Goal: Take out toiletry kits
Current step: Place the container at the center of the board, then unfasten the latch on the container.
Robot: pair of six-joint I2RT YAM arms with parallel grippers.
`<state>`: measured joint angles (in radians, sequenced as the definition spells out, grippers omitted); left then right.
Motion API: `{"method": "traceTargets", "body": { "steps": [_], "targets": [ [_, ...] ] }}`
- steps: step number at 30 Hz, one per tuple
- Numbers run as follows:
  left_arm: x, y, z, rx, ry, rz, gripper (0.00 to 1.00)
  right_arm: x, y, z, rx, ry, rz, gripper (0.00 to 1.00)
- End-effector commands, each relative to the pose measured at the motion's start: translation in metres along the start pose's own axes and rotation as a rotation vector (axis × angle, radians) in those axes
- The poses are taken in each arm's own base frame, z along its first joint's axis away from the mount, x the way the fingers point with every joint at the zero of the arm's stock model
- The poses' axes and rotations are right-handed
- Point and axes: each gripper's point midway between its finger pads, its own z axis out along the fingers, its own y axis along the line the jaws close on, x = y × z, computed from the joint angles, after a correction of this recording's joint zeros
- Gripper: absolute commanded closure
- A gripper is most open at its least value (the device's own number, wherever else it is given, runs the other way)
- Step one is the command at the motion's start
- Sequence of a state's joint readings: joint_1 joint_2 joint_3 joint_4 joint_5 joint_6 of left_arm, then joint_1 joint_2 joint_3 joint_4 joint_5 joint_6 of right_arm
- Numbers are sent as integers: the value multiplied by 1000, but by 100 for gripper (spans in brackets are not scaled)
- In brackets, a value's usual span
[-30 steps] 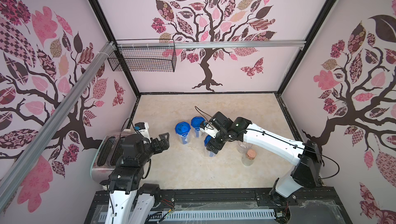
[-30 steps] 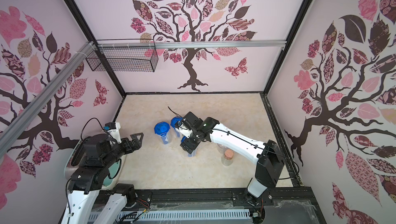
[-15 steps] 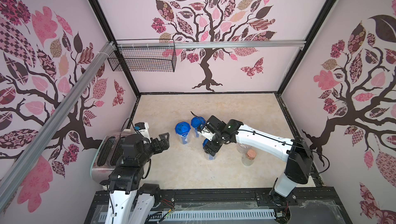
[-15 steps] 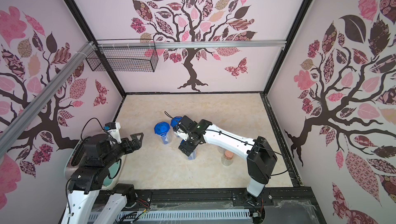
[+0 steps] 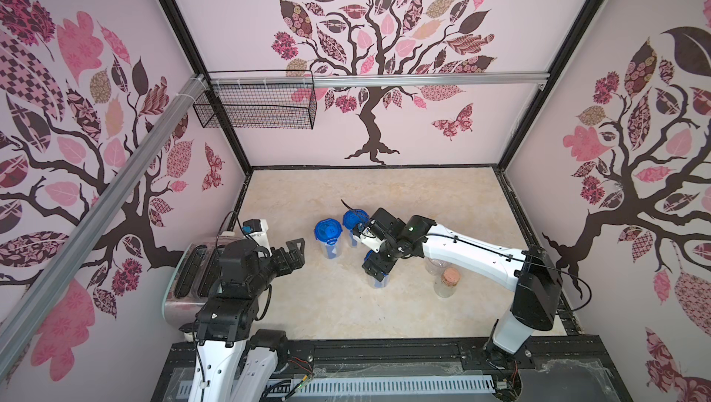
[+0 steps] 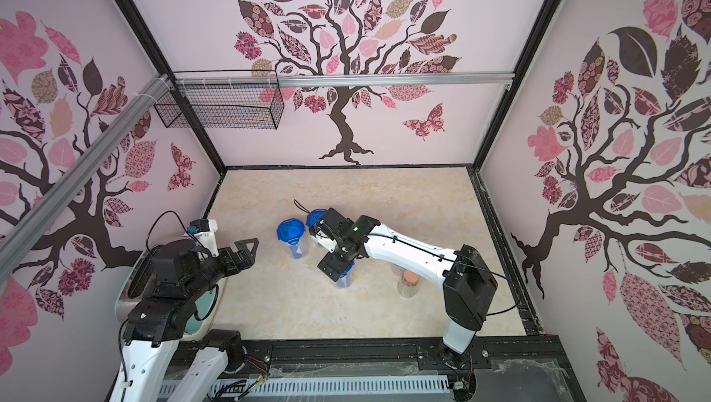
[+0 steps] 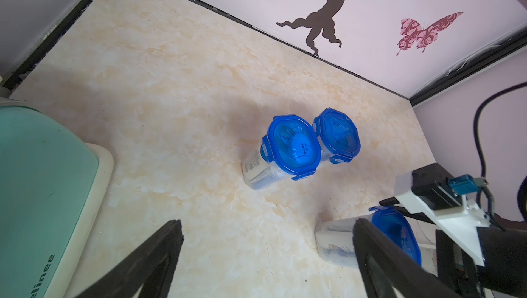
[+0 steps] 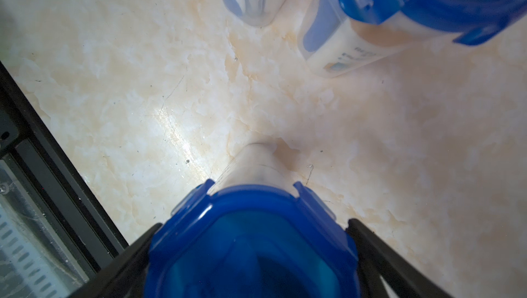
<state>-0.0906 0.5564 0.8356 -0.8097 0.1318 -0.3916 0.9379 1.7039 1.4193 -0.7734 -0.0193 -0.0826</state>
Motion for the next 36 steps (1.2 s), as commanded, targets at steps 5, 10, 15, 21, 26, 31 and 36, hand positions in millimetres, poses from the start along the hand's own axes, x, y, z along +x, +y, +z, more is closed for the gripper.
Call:
{"method": "traceTargets", "body": {
  "steps": [5,10,15,21,26,31,36],
  "targets": [
    [0,-4,1,21,2,16,3,-25,-8,-39,59,-138,10,1],
    [-1,-10,0,54,0,26,3,-32,-17,-67,109,-238,44,1],
    [1,-21,2,114,25,50,4,-31,-35,-102,122,-396,137,1],
    [12,-81,3,421,158,45,13,1,-51,-131,-58,-625,293,0],
    [35,-145,5,650,297,79,18,33,-49,-118,-134,-669,412,0],
    [58,-186,10,695,385,126,30,51,-40,-113,-202,-756,473,0],
    [77,-225,22,852,519,0,56,61,-35,-111,-247,-827,508,3]
  ]
}}
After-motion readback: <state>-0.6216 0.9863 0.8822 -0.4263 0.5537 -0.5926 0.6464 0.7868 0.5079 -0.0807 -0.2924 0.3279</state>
